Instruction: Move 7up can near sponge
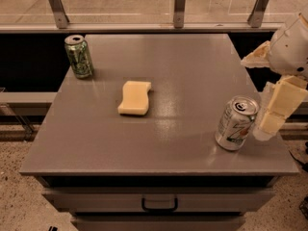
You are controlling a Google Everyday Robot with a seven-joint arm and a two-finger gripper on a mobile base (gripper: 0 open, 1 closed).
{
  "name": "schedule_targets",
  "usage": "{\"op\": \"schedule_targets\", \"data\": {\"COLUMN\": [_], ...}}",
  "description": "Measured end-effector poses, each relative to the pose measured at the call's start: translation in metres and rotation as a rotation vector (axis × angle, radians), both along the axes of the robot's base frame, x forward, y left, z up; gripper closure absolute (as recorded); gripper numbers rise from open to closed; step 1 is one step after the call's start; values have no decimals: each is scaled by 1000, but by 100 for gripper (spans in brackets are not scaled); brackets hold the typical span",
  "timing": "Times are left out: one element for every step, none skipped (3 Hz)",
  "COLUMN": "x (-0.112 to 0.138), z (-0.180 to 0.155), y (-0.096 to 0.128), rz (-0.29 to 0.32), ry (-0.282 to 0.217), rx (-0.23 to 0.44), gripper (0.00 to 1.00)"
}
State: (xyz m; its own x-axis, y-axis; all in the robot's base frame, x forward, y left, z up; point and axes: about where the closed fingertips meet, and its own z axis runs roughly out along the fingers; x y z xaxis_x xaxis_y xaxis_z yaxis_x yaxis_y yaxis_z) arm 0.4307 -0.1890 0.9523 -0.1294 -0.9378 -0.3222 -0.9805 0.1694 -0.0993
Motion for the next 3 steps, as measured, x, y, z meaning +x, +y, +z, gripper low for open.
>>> {"op": "schedule_targets", "data": {"x": [-5, -10, -13], "z": [-19, -36, -51], "y": [11, 15, 16], "rz": [29, 44, 46], "ry": [49, 72, 77], "rx": [39, 44, 35], "gripper": [0, 0, 19]}}
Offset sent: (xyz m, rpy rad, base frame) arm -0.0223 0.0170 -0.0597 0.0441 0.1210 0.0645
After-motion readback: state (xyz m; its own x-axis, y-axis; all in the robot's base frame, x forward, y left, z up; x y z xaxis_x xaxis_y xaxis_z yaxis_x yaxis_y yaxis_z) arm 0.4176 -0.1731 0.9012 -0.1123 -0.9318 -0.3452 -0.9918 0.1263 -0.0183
